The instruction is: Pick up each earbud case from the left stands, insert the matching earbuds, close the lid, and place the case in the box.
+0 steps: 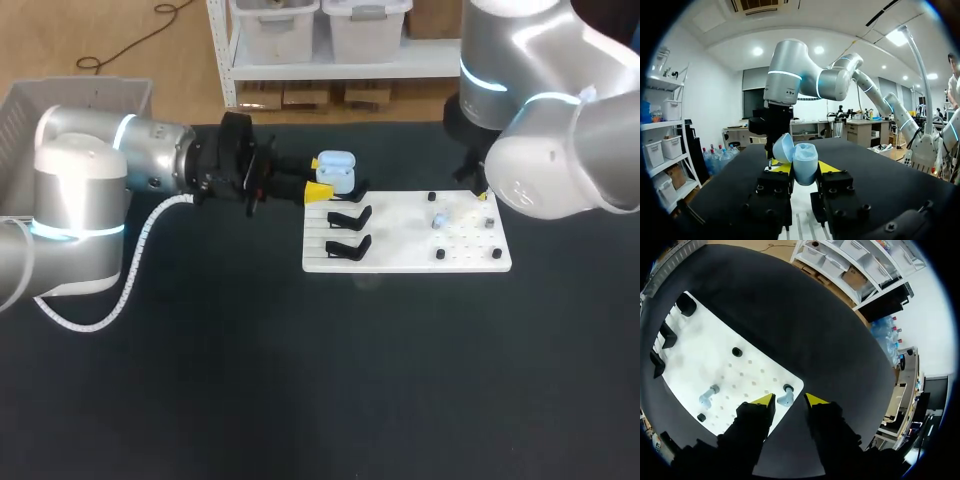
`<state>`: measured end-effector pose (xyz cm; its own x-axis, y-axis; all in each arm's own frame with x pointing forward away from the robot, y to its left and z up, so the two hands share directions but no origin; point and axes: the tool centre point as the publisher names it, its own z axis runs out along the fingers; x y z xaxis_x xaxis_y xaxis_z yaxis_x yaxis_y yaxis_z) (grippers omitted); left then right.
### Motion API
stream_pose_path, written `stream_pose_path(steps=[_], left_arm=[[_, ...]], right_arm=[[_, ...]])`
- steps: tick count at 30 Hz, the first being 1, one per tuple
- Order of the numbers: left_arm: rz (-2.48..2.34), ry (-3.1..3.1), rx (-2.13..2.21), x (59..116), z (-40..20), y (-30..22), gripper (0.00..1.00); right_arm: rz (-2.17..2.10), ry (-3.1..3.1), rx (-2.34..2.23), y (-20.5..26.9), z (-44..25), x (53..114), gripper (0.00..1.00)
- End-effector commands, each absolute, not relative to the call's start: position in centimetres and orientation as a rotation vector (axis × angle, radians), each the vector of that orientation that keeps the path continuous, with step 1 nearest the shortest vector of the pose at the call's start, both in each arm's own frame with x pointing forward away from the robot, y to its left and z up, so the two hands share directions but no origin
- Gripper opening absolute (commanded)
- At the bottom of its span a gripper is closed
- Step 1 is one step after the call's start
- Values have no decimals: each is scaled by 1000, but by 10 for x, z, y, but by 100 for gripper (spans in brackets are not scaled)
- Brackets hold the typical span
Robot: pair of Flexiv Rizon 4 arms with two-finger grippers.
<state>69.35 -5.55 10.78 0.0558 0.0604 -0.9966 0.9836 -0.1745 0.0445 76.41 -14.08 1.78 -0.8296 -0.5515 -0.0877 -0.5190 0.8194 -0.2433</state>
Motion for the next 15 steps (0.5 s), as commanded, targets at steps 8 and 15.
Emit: stream_pose_path(steps=[8,15], left_arm=[[-1264,1130,1407,693,107,-55,0],[-1264,1130,1407,693,107,-55,0]], right_arm=[[-371,2836,-817,-141,13,762,33],[-390,2837,-806,-142,12,761,30]])
